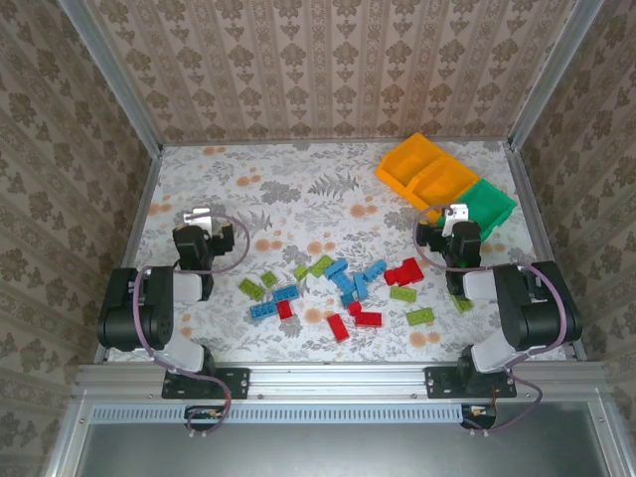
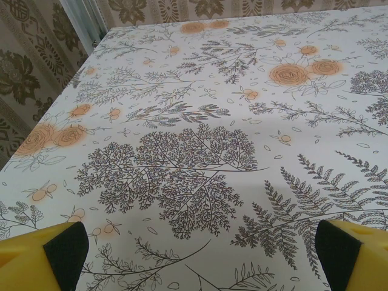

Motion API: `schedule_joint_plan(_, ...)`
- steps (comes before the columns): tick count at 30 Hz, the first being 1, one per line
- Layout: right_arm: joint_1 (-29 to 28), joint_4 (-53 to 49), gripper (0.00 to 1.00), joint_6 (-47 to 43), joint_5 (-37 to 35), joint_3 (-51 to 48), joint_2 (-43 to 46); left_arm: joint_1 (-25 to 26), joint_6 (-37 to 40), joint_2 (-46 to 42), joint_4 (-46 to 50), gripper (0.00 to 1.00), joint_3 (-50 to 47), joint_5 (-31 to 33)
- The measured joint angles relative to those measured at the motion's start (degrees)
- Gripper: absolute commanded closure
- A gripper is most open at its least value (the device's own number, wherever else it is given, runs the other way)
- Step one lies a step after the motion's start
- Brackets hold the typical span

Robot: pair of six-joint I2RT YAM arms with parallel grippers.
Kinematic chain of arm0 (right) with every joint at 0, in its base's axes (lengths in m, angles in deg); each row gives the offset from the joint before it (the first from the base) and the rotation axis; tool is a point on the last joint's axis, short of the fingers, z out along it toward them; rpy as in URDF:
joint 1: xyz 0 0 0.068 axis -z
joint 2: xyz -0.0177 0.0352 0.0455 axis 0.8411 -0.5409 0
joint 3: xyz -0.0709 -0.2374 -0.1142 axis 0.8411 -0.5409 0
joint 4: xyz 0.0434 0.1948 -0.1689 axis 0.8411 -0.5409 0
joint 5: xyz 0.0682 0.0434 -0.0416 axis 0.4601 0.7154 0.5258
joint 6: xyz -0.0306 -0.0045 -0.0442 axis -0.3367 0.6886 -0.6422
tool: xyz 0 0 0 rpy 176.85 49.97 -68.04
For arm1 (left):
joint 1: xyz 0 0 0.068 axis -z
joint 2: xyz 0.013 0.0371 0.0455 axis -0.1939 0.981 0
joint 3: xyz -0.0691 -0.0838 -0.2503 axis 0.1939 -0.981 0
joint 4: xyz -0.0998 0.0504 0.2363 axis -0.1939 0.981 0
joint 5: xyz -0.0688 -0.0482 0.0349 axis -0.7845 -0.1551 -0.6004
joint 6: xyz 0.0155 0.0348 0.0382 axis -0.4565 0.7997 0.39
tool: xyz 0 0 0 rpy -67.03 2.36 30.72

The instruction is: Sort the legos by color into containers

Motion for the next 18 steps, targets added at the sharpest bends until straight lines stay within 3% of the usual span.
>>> schedule_joint_plan(18, 0.26, -2.03, 0.0, 0.04, 1.2, 0.5, 0.55, 0.0, 0.04, -0.02, 0.02, 0.0, 0.02, 0.0)
